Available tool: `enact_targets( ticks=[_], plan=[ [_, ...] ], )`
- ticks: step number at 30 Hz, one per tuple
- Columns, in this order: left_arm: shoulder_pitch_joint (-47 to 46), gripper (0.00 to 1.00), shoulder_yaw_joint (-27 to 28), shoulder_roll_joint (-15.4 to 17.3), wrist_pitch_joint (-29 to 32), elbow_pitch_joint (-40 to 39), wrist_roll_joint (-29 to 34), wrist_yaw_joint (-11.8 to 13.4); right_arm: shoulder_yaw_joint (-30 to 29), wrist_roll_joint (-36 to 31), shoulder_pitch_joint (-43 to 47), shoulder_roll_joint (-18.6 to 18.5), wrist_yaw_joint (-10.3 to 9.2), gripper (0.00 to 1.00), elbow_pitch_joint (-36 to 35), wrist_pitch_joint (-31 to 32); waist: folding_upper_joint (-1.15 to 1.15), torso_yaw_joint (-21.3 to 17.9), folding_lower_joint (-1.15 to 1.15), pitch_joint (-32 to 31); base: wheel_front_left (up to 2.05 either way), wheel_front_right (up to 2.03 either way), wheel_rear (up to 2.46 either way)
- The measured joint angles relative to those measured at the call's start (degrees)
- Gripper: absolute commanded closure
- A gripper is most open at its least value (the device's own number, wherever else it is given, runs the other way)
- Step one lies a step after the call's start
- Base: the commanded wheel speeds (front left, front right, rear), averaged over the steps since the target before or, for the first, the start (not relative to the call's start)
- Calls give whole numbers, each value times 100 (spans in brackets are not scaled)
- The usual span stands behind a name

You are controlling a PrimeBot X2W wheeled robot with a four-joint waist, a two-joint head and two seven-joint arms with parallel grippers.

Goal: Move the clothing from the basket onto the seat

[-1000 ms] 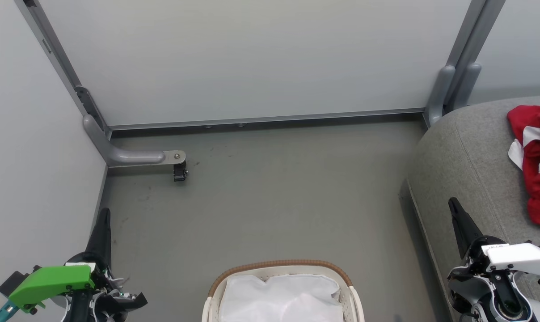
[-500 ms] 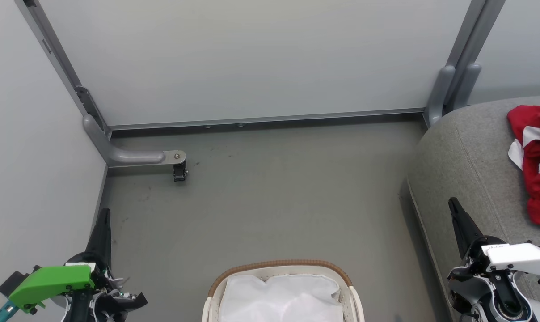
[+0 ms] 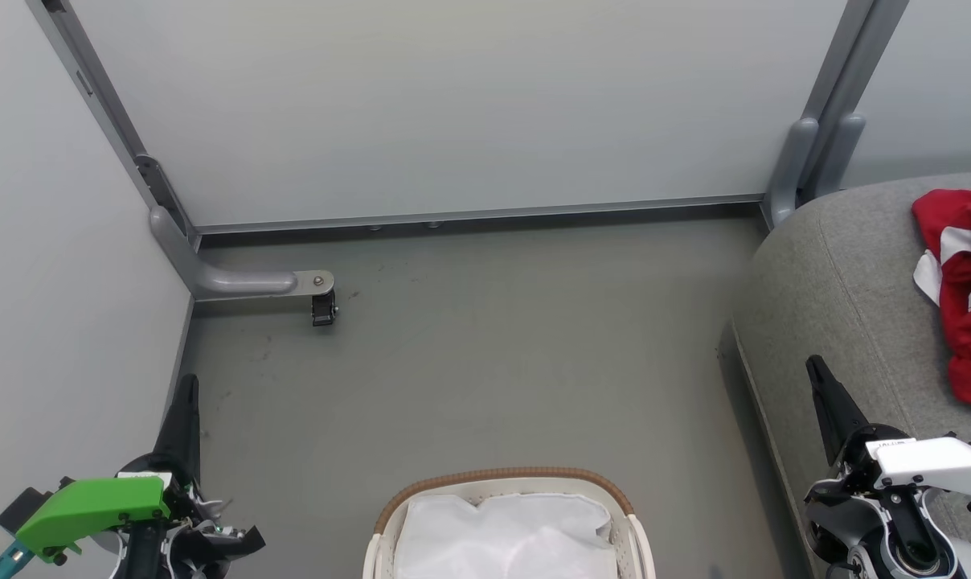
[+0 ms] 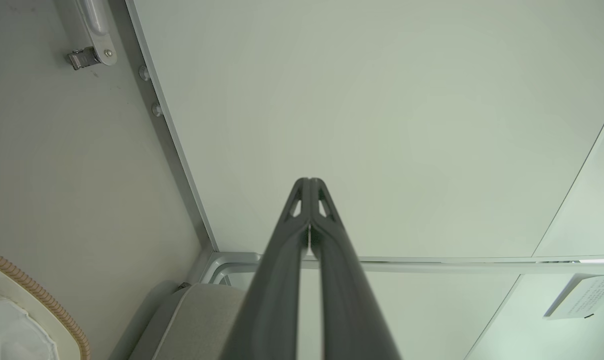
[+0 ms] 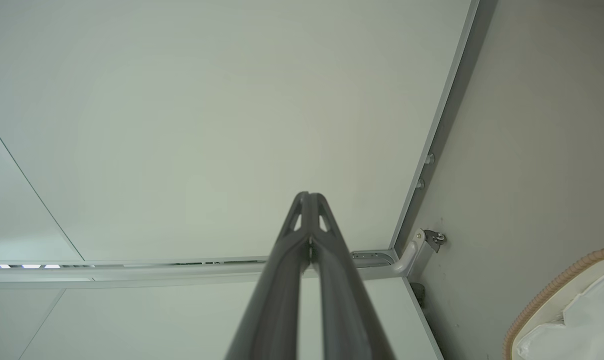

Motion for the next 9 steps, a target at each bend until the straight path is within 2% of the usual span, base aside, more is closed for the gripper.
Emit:
enact_targets(
  ticks=[9],
  plan=[
    [0, 100, 0, 0, 0, 0, 0, 0, 0, 0, 0, 0, 0, 100, 0, 0, 0, 0, 0, 0, 0, 0, 0]
  ],
)
